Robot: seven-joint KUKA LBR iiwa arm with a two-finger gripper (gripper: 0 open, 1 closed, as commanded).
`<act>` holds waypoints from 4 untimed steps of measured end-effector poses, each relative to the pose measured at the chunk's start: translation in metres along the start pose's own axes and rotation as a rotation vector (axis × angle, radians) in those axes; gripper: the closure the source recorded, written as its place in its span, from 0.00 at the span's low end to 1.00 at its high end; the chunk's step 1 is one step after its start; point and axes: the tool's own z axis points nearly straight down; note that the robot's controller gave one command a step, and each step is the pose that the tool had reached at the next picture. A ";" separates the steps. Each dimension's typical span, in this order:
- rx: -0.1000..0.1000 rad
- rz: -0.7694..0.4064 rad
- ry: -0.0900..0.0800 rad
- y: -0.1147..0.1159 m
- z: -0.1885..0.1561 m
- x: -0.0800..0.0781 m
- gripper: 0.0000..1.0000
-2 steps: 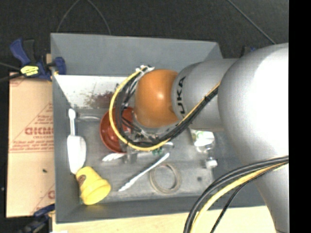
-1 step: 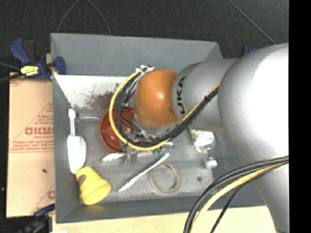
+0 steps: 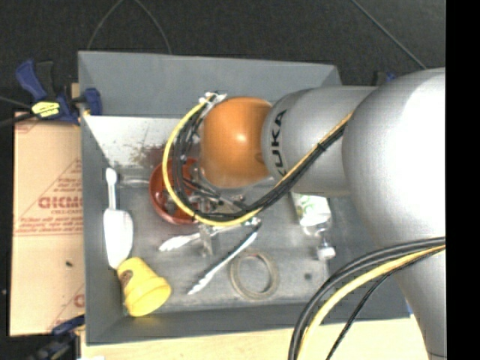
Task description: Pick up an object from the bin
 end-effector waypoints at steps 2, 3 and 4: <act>0.001 0.034 -0.011 -0.013 0.003 0.005 1.00; 0.001 0.035 -0.011 -0.013 0.003 0.005 1.00; 0.008 -0.277 -0.018 -0.053 -0.034 0.013 1.00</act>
Offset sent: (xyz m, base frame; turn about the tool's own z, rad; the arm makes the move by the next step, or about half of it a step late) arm -0.0015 -0.0139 -0.0079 0.0274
